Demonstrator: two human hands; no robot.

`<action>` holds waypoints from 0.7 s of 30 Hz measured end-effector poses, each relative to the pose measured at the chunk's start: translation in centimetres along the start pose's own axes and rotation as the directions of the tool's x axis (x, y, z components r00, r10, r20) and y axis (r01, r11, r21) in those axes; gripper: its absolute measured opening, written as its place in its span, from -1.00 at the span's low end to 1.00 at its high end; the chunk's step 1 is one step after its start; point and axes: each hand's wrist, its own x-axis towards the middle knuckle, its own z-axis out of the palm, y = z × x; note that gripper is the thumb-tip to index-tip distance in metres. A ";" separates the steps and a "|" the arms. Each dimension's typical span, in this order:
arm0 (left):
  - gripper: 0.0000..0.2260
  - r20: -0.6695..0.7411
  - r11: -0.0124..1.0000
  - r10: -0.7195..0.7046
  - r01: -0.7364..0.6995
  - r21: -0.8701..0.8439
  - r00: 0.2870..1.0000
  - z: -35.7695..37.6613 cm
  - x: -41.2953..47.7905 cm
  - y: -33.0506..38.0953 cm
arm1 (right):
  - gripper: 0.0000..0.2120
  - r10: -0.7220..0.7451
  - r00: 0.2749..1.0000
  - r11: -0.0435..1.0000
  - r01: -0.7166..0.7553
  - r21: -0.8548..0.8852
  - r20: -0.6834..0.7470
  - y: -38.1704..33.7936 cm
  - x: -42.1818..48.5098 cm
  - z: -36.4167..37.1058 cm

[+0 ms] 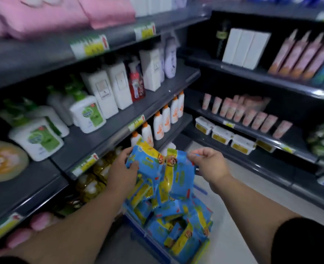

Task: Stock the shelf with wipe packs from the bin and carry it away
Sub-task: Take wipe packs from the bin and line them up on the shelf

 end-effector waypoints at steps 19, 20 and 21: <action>-0.78 -0.321 0.945 0.195 -0.265 -0.193 0.927 -26.2 -14.1 12.3 | -0.92 -0.521 0.542 0.699 0.714 -0.035 0.659 -22.0 -19.1 13.0; -0.80 -0.329 0.945 0.198 -0.269 -0.185 0.923 -27.9 -15.1 12.6 | -0.92 -0.535 0.496 0.667 0.745 -0.019 0.684 -22.9 -20.6 14.1; -0.82 -0.335 0.947 0.199 -0.268 -0.175 0.921 -29.6 -16.0 12.9 | -0.91 -0.538 0.453 0.639 0.769 -0.006 0.711 -23.7 -22.1 15.3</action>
